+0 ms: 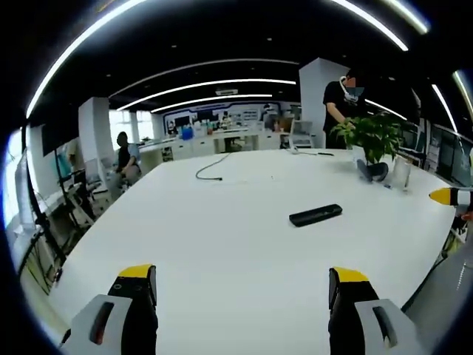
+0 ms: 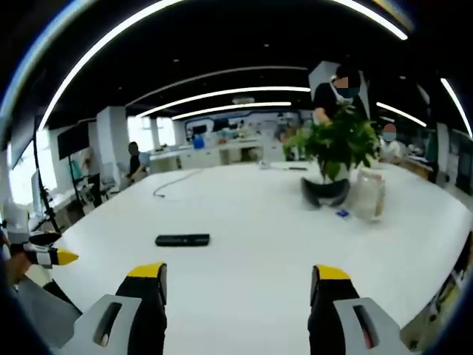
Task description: Press the specified remote control buttons in sequence, fully releasing each button before pressing the next.
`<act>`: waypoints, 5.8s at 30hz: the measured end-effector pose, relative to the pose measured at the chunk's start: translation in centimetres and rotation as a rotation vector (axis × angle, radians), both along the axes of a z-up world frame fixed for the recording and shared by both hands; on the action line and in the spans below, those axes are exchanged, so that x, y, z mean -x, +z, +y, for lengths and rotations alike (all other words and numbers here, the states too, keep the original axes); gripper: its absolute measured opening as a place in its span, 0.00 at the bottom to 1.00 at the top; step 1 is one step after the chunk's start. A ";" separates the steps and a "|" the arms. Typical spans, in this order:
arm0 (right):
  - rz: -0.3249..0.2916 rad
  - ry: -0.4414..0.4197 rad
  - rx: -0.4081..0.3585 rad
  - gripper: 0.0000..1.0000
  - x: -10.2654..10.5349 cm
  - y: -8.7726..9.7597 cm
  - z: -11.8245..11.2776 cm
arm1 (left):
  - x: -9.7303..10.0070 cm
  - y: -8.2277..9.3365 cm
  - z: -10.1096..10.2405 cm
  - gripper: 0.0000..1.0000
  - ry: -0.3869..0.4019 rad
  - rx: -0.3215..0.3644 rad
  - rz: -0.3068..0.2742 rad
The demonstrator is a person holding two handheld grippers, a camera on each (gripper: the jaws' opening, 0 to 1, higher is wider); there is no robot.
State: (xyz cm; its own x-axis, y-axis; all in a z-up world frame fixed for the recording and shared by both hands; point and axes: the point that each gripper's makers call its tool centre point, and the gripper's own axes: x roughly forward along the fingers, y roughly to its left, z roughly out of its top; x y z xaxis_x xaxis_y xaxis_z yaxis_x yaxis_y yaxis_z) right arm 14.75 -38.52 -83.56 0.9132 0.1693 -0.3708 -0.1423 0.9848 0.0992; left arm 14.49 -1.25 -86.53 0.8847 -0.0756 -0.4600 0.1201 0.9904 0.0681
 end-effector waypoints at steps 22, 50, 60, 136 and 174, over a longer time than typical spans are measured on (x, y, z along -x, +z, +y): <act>-0.035 -0.059 0.114 0.76 -0.1 0.5 -1.2 | 0.1 0.3 -1.1 1.00 -0.050 0.036 -0.002; -0.137 -0.066 0.016 0.75 0.2 2.7 -1.6 | 0.4 0.7 -2.4 0.99 -0.111 0.028 -0.016; -0.145 -0.069 -0.012 0.74 0.2 2.7 -1.8 | 0.2 1.5 -3.6 0.98 -0.163 0.064 -0.036; -0.037 -0.050 0.015 0.62 -0.5 0.6 -1.8 | -18.2 -8.8 -15.4 0.42 -1.030 -0.434 0.534; -0.040 -0.034 0.012 0.58 -0.7 0.6 -1.6 | -18.1 -11.2 -15.4 0.22 -1.060 -0.502 0.654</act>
